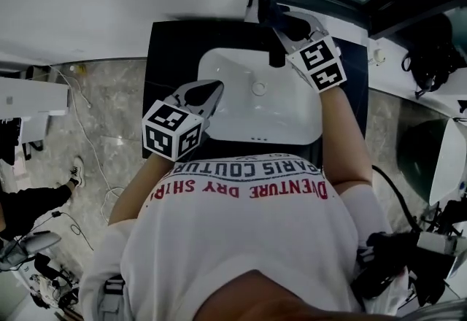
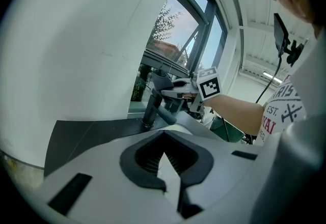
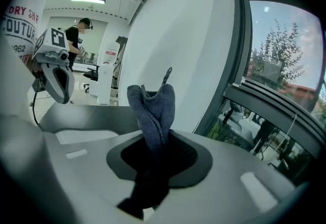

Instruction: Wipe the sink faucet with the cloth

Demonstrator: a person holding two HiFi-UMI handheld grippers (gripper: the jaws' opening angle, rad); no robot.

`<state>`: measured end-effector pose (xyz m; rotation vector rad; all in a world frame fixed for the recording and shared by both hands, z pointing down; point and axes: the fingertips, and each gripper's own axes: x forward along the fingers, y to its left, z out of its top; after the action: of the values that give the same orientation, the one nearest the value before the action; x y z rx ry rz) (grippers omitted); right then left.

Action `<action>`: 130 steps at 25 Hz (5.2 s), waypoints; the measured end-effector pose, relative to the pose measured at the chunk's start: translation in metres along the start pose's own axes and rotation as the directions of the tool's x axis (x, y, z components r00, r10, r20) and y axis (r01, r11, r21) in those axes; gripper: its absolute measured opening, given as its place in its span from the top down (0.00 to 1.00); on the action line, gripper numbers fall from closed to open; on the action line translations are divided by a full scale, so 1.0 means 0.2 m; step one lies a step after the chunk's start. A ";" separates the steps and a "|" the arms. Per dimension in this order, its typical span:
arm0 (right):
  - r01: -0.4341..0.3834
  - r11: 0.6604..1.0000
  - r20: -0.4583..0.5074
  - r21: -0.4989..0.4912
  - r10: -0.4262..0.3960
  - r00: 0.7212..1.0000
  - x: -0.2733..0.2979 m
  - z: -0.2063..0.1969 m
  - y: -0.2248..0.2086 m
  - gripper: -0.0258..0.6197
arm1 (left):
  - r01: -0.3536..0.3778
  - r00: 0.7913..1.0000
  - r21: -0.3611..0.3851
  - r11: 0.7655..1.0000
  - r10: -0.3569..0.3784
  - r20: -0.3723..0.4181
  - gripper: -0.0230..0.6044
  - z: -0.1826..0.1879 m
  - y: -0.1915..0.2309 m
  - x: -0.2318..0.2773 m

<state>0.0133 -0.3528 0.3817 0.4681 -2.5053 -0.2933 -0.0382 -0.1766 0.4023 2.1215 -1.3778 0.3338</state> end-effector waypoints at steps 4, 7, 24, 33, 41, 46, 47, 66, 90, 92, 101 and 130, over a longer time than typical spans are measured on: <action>-0.003 1.000 -0.006 -0.004 0.003 1.000 -0.08 -0.02 0.13 0.85 | 0.009 1.000 -0.003 1.000 -0.009 0.002 0.96 -0.03 -0.01 -0.03; -0.002 1.000 -0.022 -0.018 0.001 1.000 -0.11 -0.05 0.18 0.85 | 0.016 1.000 -0.006 1.000 -0.016 -0.001 0.96 -0.05 -0.02 -0.04; -0.034 0.942 -0.147 -0.333 -0.016 0.989 -0.22 -0.23 0.29 0.85 | 0.009 1.000 -0.019 1.000 -0.009 -0.010 0.96 -0.07 -0.02 -0.04; -0.039 0.917 -0.248 -0.397 -0.067 0.966 -0.06 -0.38 0.16 0.85 | 0.017 0.999 -0.033 0.999 -0.018 -0.030 0.96 -0.09 0.02 0.04; -0.017 0.926 -0.269 -0.378 -0.092 0.959 0.07 -0.37 0.04 0.85 | 0.012 0.999 -0.037 0.999 -0.013 -0.040 0.96 -0.11 0.04 0.03; -0.033 0.931 -0.281 -0.365 -0.076 0.957 0.07 -0.36 0.05 0.85 | 0.003 1.000 -0.040 0.999 -0.004 -0.030 0.96 -0.13 0.06 -0.01; -0.037 0.931 -0.284 -0.362 -0.072 0.956 0.07 -0.37 0.06 0.85 | 0.003 1.000 -0.040 0.999 -0.005 -0.028 0.96 -0.13 0.06 -0.02; -0.142 0.922 -0.339 -0.360 0.013 0.941 -0.20 -0.46 0.43 0.85 | 0.026 1.000 -0.037 0.999 -0.027 -0.017 0.96 -0.16 0.02 -0.06; -0.020 0.965 -0.294 -0.260 -0.060 0.954 0.06 -0.36 0.05 0.85 | -0.012 1.000 -0.084 0.996 0.010 -0.015 0.96 -0.18 0.07 -0.07; -0.017 0.967 -0.283 -0.252 -0.058 0.957 0.06 -0.35 0.04 0.85 | -0.012 1.000 -0.085 0.996 0.011 -0.018 0.96 -0.18 0.08 -0.06; 0.041 0.952 -0.236 -0.302 -0.117 0.965 -0.01 -0.32 0.04 0.85 | -0.003 1.000 -0.075 0.997 0.001 -0.024 0.96 -0.16 0.07 -0.04; -0.171 0.964 -0.234 -0.205 0.121 0.965 -0.13 -0.75 0.58 0.85 | 0.020 0.996 -0.061 0.998 -0.025 -0.086 0.96 -0.25 0.02 0.08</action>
<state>0.0876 -0.2532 0.5266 0.2090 -2.2434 -0.4355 -0.0306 -0.1610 0.4517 2.0481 -1.2979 0.3665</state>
